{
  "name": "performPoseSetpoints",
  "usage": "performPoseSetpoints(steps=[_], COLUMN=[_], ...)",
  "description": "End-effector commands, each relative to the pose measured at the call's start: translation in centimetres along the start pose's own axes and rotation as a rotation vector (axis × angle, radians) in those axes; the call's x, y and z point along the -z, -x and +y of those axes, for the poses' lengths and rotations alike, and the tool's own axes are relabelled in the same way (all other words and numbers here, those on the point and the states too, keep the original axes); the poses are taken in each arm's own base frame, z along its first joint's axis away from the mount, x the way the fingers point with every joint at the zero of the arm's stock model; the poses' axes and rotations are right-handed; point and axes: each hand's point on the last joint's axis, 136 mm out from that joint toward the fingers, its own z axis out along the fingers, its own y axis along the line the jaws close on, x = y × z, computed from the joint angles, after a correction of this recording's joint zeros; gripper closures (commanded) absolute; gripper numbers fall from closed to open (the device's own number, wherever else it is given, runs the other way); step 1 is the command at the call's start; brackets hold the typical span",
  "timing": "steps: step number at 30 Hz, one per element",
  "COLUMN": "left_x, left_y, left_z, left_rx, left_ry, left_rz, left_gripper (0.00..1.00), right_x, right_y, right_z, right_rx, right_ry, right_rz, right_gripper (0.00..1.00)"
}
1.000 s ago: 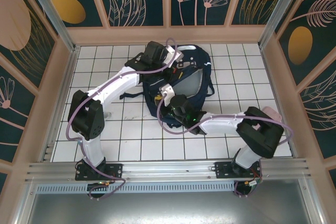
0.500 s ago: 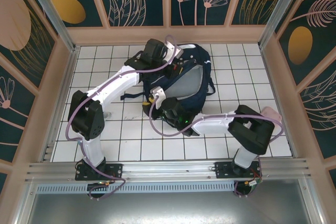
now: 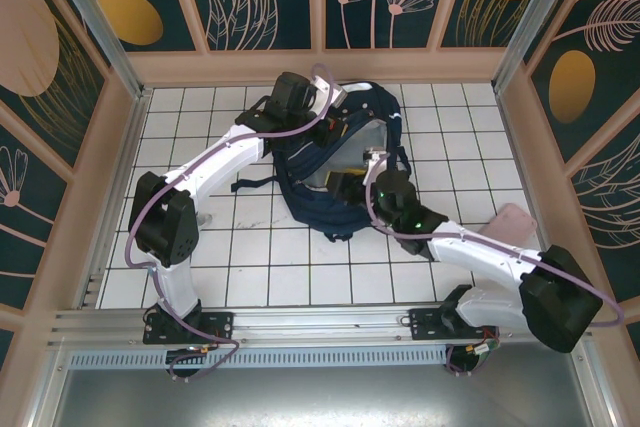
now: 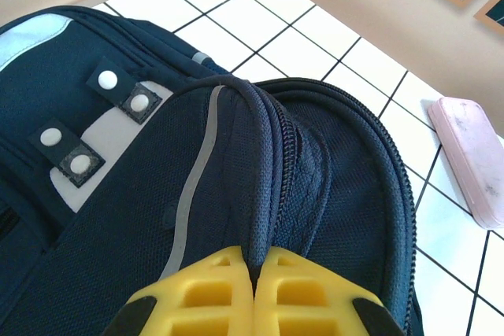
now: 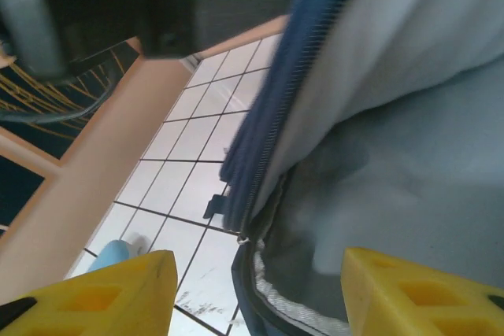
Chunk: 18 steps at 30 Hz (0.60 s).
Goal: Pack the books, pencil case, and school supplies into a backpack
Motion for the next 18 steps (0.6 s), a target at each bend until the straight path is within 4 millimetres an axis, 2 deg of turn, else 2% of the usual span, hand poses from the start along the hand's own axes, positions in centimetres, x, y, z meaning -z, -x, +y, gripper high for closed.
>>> performPoseSetpoints(steps=[1,4,8,10,13,14,15,18], left_x=[3.4,3.7,3.9,3.8,3.9,3.9,3.9,3.9], left_y=[6.9,7.0,6.4,6.0,5.7,5.7,5.6,5.2], left_z=[-0.9,-1.2,-1.0,-0.9,-0.8,-0.9,-0.9,-1.0], left_rx=[-0.087,-0.091,-0.092,-0.088,-0.052,-0.046,-0.037,-0.017], left_ry=[-0.005,-0.01,0.001,0.003,-0.007,-0.016,-0.018,-0.027], left_rz=[-0.231,-0.23,-0.217,-0.209,-0.214,-0.215,-0.217,-0.214], left_gripper=[1.0,1.0,1.0,1.0,1.0,1.0,1.0,1.0], right_x=[-0.4,-0.4,0.7,1.3,1.6,1.5,1.6,1.5], right_y=[0.7,1.8,4.3,5.6,7.0,6.9,7.7,8.4], right_z=[1.7,1.8,2.3,1.9,0.0,-0.3,-2.0,-3.6], right_rx=[-0.117,-0.185,-0.229,-0.27,-0.375,-0.421,-0.475,-0.568], right_ry=[0.103,0.189,0.267,0.263,0.207,0.197,0.162,0.152], right_rz=[0.061,0.029,-0.057,-0.099,-0.146,-0.138,-0.163,-0.187], right_gripper=[0.42,0.42,0.4,0.36,0.3,0.29,0.27,0.22])
